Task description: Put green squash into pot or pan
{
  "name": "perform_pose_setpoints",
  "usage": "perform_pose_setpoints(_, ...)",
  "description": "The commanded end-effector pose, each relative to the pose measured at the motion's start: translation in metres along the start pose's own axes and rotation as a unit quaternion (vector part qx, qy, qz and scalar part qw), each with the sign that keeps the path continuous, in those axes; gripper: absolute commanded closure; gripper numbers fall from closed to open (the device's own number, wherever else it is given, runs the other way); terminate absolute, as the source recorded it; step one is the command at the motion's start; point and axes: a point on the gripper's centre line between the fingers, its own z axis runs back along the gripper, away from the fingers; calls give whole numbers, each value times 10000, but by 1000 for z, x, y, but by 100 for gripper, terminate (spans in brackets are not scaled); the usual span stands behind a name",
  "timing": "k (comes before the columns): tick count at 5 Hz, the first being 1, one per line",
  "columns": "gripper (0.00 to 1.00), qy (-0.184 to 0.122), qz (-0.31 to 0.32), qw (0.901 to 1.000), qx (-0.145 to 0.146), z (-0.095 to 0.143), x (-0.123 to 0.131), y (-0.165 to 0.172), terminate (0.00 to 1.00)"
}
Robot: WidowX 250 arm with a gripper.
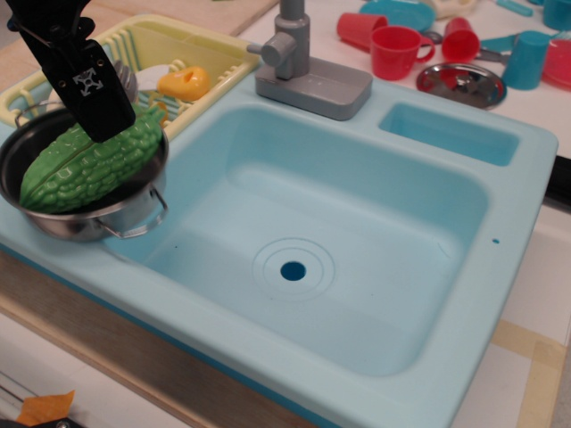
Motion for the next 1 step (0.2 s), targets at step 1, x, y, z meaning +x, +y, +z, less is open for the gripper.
perform_pose_setpoints(1, 0, -108, -59, 9998, 135, 9, 5, 5, 100)
